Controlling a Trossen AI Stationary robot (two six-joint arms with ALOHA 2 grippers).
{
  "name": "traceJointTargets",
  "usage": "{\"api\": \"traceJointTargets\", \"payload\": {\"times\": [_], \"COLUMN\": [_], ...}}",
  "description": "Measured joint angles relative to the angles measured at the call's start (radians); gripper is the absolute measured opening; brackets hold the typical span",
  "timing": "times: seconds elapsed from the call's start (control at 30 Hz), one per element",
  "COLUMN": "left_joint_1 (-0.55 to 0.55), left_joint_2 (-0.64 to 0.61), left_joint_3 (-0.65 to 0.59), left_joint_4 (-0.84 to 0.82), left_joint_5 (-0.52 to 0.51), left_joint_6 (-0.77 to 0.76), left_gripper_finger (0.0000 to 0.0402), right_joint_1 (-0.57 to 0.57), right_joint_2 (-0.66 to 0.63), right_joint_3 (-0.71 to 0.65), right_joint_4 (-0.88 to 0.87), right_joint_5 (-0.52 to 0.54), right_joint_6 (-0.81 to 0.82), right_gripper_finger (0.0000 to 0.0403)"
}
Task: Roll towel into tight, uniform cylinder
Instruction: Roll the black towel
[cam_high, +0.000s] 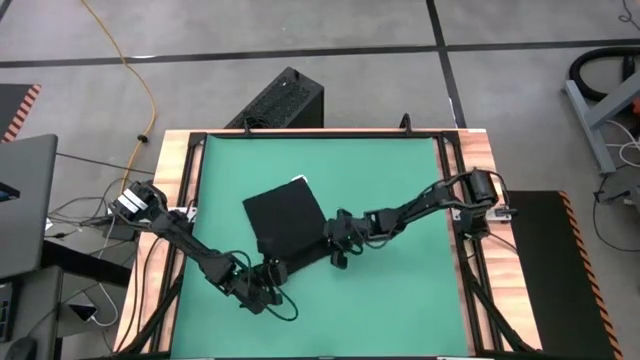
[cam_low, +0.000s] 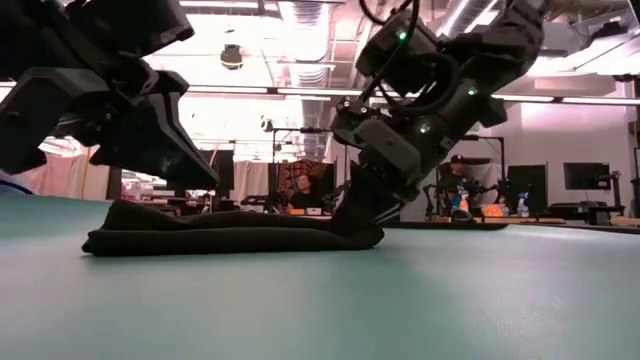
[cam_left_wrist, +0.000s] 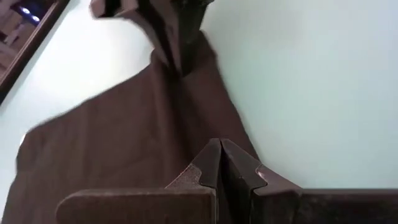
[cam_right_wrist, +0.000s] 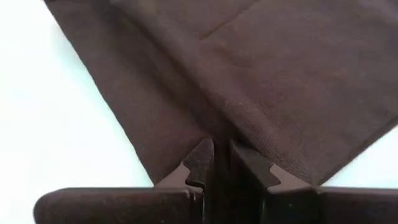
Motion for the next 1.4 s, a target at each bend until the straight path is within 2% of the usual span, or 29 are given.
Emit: {"api": "traceJointTargets", "payload": {"times": [0.23,0.33,0.5,0.67,0.83,1.07,1.27,1.4], "left_joint_1": [-0.006,-0.006,-0.006,-0.006,-0.006,-0.005,-0.002,-0.002], "left_joint_2": [0.0,0.0,0.0,0.0,0.0,0.0,0.0,0.0], "left_joint_3": [-0.005,-0.006,-0.051,-0.128,-0.172,-0.176,-0.176,-0.169], "left_joint_4": [-0.007,-0.055,-0.016,0.123,0.202,0.217,0.238,0.296], "left_joint_5": [0.008,-0.003,-0.01,-0.012,-0.064,-0.073,-0.133,-0.17], "left_joint_6": [-0.005,-0.021,-0.041,-0.043,-0.043,-0.043,-0.039,0.021], "left_gripper_finger": [0.0,0.0,0.0,0.0,0.0,0.0,0.0,0.0], "right_joint_1": [0.089,0.123,0.175,0.196,0.188,0.162,0.156,0.154], "right_joint_2": [0.0,0.001,-0.034,-0.094,-0.116,-0.098,-0.098,-0.098], "right_joint_3": [-0.001,-0.002,-0.005,0.001,0.001,-0.006,-0.008,-0.007], "right_joint_4": [0.0,0.018,0.042,0.054,0.06,0.056,0.04,-0.005], "right_joint_5": [0.104,0.136,0.192,0.226,0.272,0.326,0.344,0.37], "right_joint_6": [0.23,0.251,0.21,0.161,0.07,0.042,0.023,0.02], "right_gripper_finger": [0.0075,0.0075,0.0075,0.0075,0.0075,0.0075,0.0075,0.0075]}}
